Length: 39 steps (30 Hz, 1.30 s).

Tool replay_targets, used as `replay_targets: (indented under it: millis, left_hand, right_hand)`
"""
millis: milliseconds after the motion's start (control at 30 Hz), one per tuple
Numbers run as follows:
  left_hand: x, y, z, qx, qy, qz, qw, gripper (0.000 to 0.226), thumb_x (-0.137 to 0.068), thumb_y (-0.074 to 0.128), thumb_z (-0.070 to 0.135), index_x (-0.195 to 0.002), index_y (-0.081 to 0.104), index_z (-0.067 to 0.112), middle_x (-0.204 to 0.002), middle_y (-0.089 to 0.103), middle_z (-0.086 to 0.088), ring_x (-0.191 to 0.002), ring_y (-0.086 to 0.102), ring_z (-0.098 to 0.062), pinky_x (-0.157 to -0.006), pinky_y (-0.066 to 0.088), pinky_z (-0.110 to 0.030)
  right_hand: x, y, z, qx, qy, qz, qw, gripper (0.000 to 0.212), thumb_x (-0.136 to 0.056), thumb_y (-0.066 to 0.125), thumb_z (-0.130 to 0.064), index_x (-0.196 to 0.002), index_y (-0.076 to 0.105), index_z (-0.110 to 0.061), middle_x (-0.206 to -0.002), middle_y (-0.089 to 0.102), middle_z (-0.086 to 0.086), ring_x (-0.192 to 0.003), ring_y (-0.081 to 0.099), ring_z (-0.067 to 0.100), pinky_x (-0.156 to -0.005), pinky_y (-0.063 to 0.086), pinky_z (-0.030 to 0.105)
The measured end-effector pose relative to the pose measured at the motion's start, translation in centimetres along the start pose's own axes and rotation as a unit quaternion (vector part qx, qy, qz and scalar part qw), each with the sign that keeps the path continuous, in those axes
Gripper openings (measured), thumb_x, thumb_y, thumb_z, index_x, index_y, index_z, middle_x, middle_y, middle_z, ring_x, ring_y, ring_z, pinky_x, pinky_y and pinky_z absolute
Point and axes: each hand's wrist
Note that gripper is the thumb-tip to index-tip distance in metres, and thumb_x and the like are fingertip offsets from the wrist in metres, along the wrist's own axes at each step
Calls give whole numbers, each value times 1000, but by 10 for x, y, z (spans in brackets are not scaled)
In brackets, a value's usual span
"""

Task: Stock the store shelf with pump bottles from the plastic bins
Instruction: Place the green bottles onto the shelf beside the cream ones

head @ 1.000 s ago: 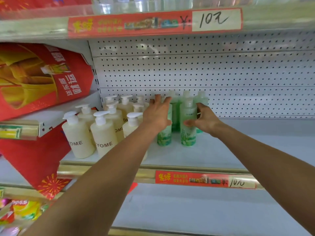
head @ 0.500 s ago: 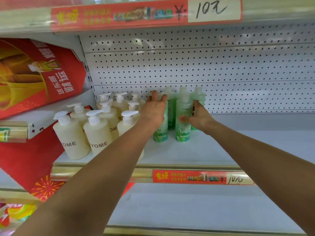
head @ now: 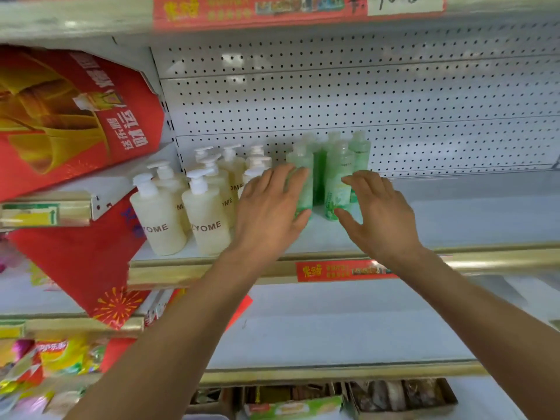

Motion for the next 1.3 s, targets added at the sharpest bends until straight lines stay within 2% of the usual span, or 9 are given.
replay_targets:
  millis: [133,267,433,633,800,967,1067,1167,1300]
  left_hand:
    - [71,-24,-22,18,0,-2,1000,61,-81,71,35,-135,53,16,-125,59,-6,-108,59,-30,-80,51,-42]
    - [150,-36,-65,14,-28,-50,998,61,-80,73,38,-133,56,16,-115,64,-6,-100,63,-30,-73,53,-41]
    - [256,-38,-135,49,-92,-147,984,57,-81,75,35,-132,57,15,-120,66,-10,-103,66,-33,-72,54,-42]
    - [373,-15,-197,133,-260,-251,923,58,-90,64,38,-141,44,22,-132,56,-1,-115,56,-25,-82,50,-37]
    - [449,26,-221,187,-395,-337,834,53,-91,61,41,-139,45,23,-134,55,4,-121,54,-17,-91,43,-31]
    - [521,89,-232,226,-524,-393,721,54,-88,66,41,-135,49,23,-130,60,3,-112,59,-18,-90,44,-28]
    - [559,129,-233,254,-596,-398,650,52,-86,71,37,-130,53,17,-123,63,-5,-109,61,-21,-89,44,-28]
    - [588,169,-237,285,-663,-380,578,54,-85,73,31,-131,53,11,-128,61,-12,-114,59,-25,-87,41,-26]
    - [612,216,-242,299,-720,-366,508,63,-89,70,30,-141,43,6,-141,51,-17,-124,53,-29,-88,38,-24]
  right_hand:
    - [49,-4,-47,-9,-2,15,1000,47,-86,65,-32,-128,54,-13,-126,56,5,-111,56,30,-81,47,40]
    - [95,6,-102,-54,-6,-7,998,45,-86,66,-30,-127,55,-15,-122,58,4,-107,58,30,-72,47,37]
    - [154,45,-185,-129,-4,-107,986,44,-88,64,-32,-129,54,-19,-123,59,1,-108,59,27,-73,51,37]
    - [222,115,-263,-200,37,-281,938,42,-91,60,-31,-130,52,-21,-125,57,-2,-114,56,19,-81,50,37]
    - [273,182,-299,-235,111,-450,854,42,-91,60,-30,-131,50,-20,-127,57,-2,-114,56,16,-93,44,29]
    - [323,261,-321,-252,206,-570,755,41,-90,61,-27,-128,50,-18,-126,59,3,-108,59,19,-90,45,26]
    - [351,308,-331,-236,258,-603,717,44,-89,63,-27,-128,50,-13,-121,61,7,-103,60,22,-83,46,26]
    - [375,350,-340,-229,295,-627,684,43,-89,62,-26,-126,46,-9,-106,57,7,-85,55,19,-72,45,31]
    - [401,394,-351,-237,332,-632,659,50,-88,62,-25,-130,39,-11,-115,53,4,-94,54,21,-70,45,29]
Point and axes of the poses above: each hand's wrist, its own x-axis away from the middle knuckle, its own y-axis out of the palm, z = x × y
